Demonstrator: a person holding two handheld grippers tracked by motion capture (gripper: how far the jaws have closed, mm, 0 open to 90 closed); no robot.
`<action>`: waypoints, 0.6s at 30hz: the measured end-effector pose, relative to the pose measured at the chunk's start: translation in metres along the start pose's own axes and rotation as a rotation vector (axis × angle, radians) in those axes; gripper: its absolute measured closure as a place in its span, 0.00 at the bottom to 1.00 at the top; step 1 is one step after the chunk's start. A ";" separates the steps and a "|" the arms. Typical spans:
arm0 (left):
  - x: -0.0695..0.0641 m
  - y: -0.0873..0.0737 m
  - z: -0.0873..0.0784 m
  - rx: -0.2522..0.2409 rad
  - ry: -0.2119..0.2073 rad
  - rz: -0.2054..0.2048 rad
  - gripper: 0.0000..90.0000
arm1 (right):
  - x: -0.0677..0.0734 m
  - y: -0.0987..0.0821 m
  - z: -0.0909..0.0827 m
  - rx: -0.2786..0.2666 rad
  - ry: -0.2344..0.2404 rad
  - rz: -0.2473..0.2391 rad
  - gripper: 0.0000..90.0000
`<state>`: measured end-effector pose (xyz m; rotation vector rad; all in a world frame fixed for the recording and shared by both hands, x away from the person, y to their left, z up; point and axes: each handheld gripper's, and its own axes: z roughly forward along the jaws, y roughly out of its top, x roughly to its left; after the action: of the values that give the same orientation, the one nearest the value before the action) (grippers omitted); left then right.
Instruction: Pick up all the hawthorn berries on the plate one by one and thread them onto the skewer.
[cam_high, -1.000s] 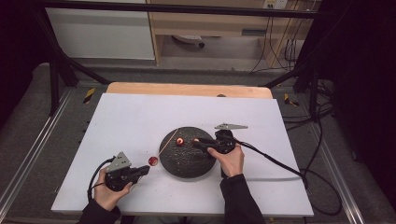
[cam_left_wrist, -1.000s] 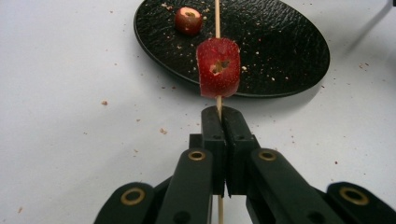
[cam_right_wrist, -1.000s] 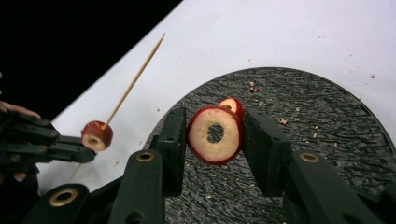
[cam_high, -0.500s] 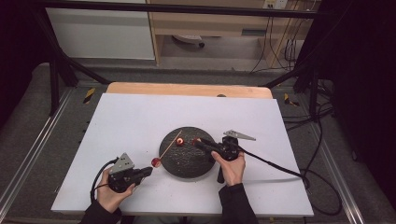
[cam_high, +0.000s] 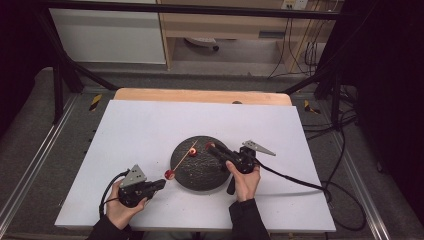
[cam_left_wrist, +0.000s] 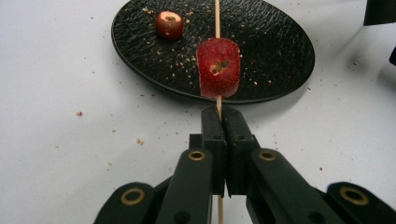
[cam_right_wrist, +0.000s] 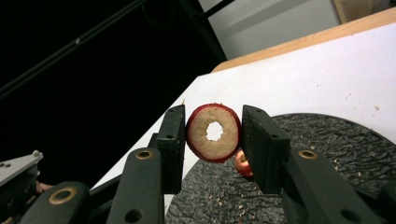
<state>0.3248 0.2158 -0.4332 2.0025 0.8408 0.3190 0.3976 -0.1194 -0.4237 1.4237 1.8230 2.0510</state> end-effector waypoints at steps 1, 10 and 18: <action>0.000 0.000 0.000 0.001 0.002 0.002 0.98 | 0.000 -0.001 0.000 -0.011 -0.004 -0.002 0.68; -0.006 0.003 0.003 -0.023 0.007 0.011 0.98 | 0.002 0.005 -0.001 -0.094 -0.006 0.009 0.69; -0.012 0.006 0.008 -0.033 0.005 -0.005 0.98 | 0.002 0.013 -0.001 -0.182 0.000 0.019 0.69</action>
<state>0.3223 0.2004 -0.4316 1.9692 0.8379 0.3331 0.4024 -0.1230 -0.4125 1.3980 1.5811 2.1614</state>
